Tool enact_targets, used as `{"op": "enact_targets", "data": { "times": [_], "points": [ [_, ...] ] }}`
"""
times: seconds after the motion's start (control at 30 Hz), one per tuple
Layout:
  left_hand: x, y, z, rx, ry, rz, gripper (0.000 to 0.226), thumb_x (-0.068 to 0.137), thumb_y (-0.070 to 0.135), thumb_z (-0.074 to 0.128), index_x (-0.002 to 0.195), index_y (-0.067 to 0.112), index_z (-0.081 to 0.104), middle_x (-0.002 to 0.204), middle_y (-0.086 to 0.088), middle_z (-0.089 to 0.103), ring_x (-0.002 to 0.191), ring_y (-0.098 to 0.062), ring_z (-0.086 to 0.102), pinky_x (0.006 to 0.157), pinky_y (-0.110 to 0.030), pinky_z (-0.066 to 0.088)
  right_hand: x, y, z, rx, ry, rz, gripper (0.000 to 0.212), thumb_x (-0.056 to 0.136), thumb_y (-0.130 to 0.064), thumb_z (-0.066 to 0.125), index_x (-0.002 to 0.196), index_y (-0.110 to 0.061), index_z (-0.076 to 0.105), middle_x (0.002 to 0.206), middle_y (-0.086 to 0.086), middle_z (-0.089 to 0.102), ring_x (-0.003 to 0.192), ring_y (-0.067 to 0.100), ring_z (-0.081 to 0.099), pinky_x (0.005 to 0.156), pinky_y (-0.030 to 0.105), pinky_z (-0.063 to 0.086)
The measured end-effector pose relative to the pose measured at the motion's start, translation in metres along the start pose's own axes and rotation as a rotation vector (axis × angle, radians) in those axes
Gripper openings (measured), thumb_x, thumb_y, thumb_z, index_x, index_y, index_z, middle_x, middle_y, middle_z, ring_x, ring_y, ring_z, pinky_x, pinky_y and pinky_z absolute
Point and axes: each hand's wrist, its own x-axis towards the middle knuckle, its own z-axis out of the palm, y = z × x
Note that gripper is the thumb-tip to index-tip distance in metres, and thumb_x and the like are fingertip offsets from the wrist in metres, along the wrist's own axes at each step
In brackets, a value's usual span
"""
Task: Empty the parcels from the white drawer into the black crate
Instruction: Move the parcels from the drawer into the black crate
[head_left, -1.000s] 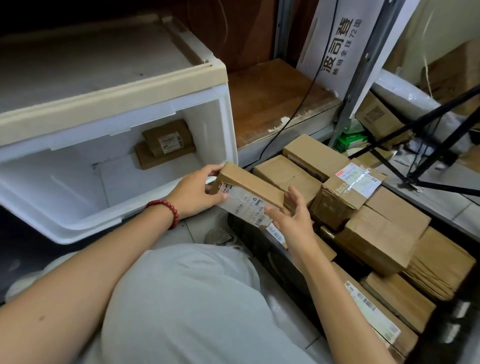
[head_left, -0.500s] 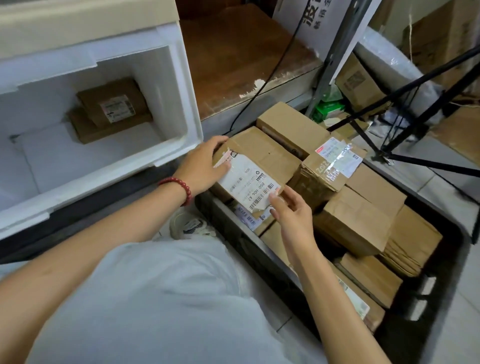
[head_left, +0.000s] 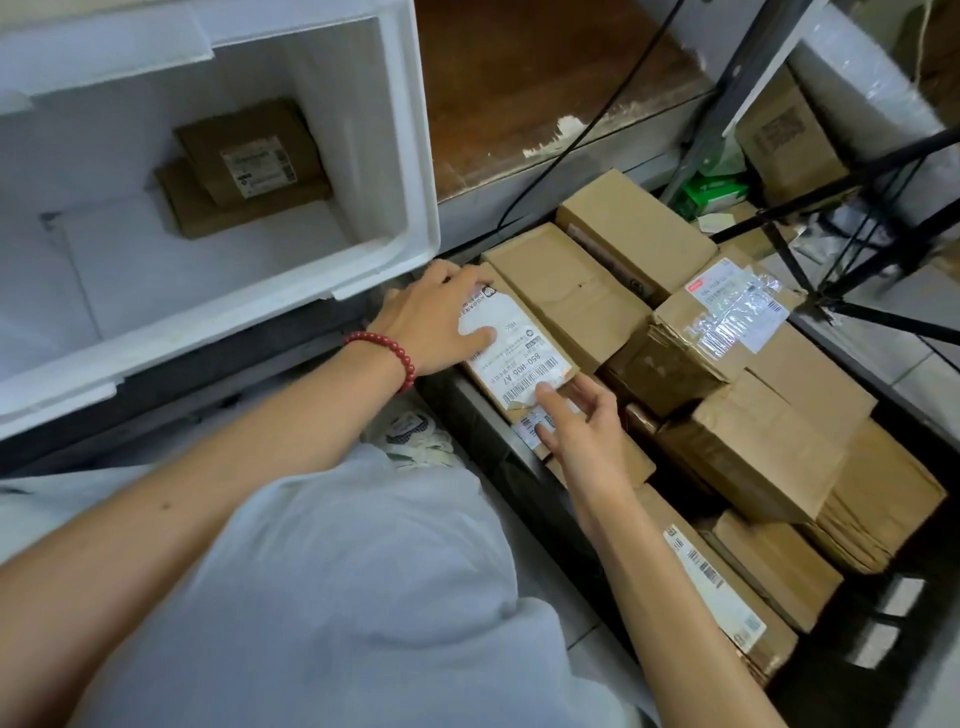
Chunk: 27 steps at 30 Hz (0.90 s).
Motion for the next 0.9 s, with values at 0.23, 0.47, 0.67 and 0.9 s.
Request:
{"op": "enact_targets", "data": {
  "times": [0.23,0.47,0.67,0.9],
  "points": [
    [-0.007,-0.009,0.008,0.358,-0.093,0.049,0.069,0.084,0.054,0.059,0.143,0.028,0.035,0.154,-0.006,0.010,0.140,-0.029,0.020,0.114,-0.049,0.018,0.000,0.004,0.007,-0.170,-0.121,0.015,0.044,0.093,-0.030,0.062,0.134,-0.018,0.050,0.127,-0.007,0.058,0.113,0.005,0.054,0.099,0.024,0.042],
    [-0.014,-0.013,0.004,0.611,-0.174,0.077,0.054,0.096,0.058,0.025,0.140,0.031,0.041,0.148,0.005,0.037,0.139,-0.021,0.026,0.113,-0.051,0.011,-0.007,0.004,0.010,-0.441,-0.262,-0.072,0.048,0.096,-0.044,0.053,0.141,-0.030,0.043,0.133,-0.019,0.043,0.116,-0.002,0.043,0.096,0.021,0.033],
    [-0.031,-0.031,0.002,0.531,-0.137,0.006,0.060,0.097,0.053,0.033,0.150,0.026,0.023,0.158,0.002,0.018,0.146,-0.020,0.011,0.118,-0.049,0.005,-0.011,0.008,0.008,-0.905,-0.158,-0.356,0.065,0.094,-0.047,0.054,0.149,-0.022,0.032,0.157,-0.001,0.027,0.144,0.018,0.024,0.118,0.037,0.022],
    [-0.047,-0.058,-0.010,0.395,0.279,-0.184,0.059,0.095,0.048,0.042,0.146,0.019,0.032,0.155,-0.008,0.025,0.143,-0.028,0.016,0.117,-0.050,0.005,-0.003,-0.018,0.048,-1.007,-0.151,-0.665,0.061,0.094,-0.039,0.056,0.147,-0.013,0.037,0.153,0.006,0.034,0.146,0.024,0.022,0.117,0.045,0.023]
  ]
}}
